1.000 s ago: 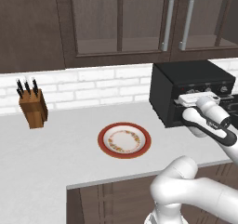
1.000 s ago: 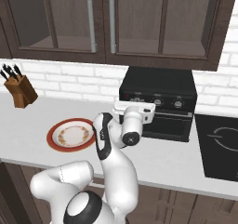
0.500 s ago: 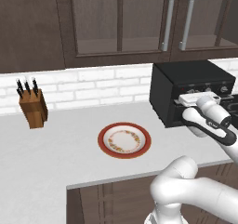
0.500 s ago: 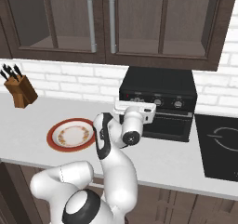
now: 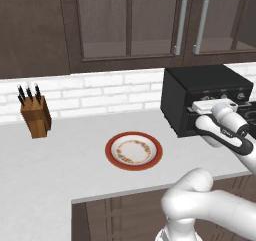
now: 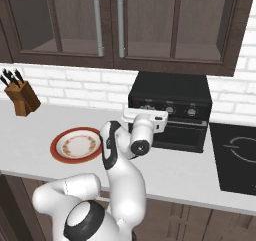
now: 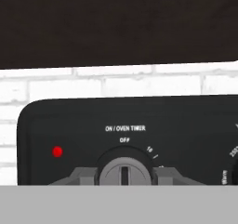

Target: Pick up the kebab skewer and baguette bread, and place them inside the toaster oven. Close the toaster oven door and start by setting the timer.

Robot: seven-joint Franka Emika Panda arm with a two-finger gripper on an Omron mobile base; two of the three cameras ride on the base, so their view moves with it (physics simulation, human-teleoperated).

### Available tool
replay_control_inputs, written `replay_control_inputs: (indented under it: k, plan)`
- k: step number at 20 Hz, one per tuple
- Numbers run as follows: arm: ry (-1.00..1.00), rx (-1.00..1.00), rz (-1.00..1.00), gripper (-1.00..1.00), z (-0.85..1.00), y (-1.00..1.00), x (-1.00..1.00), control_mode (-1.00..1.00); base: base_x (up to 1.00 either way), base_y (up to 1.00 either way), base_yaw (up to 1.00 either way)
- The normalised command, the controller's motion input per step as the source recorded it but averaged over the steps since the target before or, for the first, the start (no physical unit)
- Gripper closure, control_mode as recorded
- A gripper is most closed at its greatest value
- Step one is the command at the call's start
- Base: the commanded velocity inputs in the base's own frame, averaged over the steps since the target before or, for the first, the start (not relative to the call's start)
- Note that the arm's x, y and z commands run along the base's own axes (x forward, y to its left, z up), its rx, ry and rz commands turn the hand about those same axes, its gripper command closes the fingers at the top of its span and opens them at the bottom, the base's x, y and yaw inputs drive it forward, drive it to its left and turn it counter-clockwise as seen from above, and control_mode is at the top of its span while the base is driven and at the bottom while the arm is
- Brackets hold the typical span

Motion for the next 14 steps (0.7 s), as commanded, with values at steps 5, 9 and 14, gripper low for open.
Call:
replay_control_inputs:
  k: [5, 9, 14]
  plan:
    - [0.0, 0.03, -0.08, 1.0, 0.0, 0.0, 0.0, -1.0, 0.0, 0.0, 0.0]
    - [0.0, 0.05, -0.11, 1.0, 0.0, 0.0, 0.0, -1.0, 0.0, 0.0, 0.0]
    - [0.0, 0.11, -0.18, 1.0, -0.01, 0.0, 0.0, -1.0, 0.0, 0.0, 0.0]
